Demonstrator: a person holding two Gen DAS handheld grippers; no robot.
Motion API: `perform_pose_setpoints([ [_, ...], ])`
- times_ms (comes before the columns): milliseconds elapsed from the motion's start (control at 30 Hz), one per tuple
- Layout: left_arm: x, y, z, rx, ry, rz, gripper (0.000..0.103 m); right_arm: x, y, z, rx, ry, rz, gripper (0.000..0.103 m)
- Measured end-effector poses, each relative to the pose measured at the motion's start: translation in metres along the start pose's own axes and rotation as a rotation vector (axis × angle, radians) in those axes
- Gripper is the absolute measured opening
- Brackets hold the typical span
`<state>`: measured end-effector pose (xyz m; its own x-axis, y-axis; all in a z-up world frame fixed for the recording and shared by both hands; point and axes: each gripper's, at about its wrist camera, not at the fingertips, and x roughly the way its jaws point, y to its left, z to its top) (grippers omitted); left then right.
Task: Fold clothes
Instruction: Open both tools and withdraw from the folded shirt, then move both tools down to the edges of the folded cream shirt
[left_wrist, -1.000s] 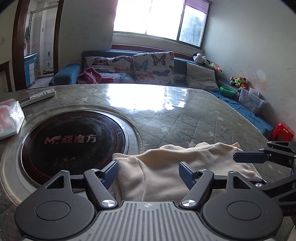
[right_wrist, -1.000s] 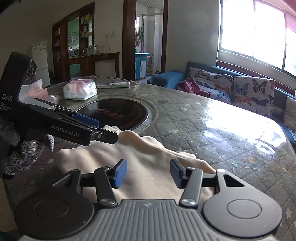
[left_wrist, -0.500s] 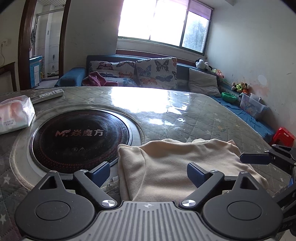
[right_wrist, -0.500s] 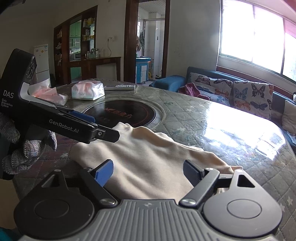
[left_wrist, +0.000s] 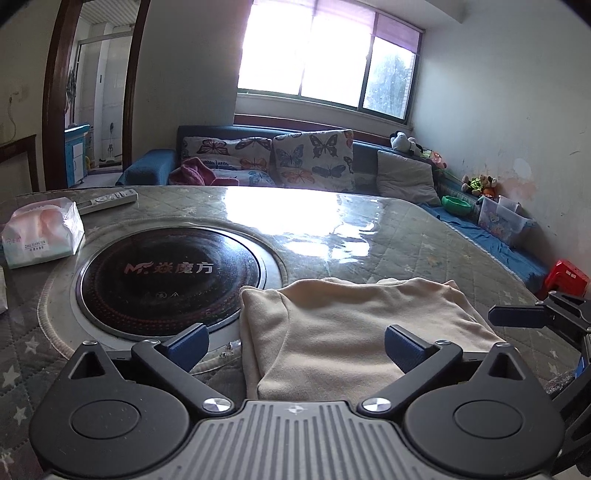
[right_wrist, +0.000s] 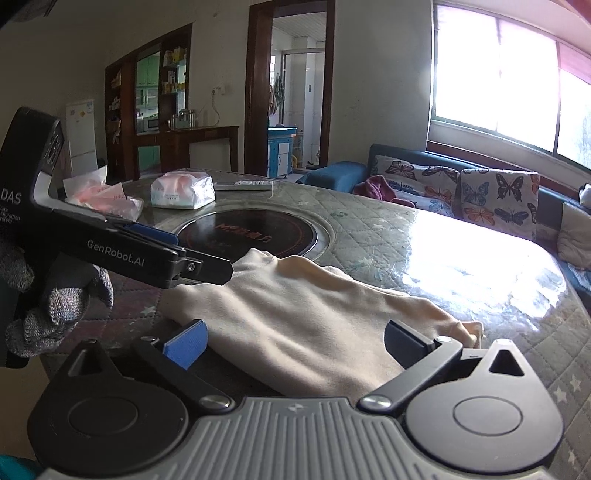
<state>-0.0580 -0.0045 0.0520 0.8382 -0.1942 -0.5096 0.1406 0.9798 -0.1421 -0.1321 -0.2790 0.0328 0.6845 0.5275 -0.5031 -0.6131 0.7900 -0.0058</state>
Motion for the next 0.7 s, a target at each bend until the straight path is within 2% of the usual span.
perform_pose_setpoints([
  [233, -0.010, 0.003, -0.004, -0.029, -0.020, -0.017, 0.103, -0.007, 0.005, -0.003, 0.002, -0.024, 0.012, 0.103],
  [400, -0.014, 0.011, -0.003, -0.011, -0.029, 0.057, 0.103, -0.004, 0.013, 0.000, -0.018, -0.025, 0.064, 0.103],
  [700, -0.010, 0.023, -0.007, -0.043, 0.003, 0.088, 0.103, 0.010, 0.035, 0.004, -0.101, 0.008, 0.096, 0.103],
])
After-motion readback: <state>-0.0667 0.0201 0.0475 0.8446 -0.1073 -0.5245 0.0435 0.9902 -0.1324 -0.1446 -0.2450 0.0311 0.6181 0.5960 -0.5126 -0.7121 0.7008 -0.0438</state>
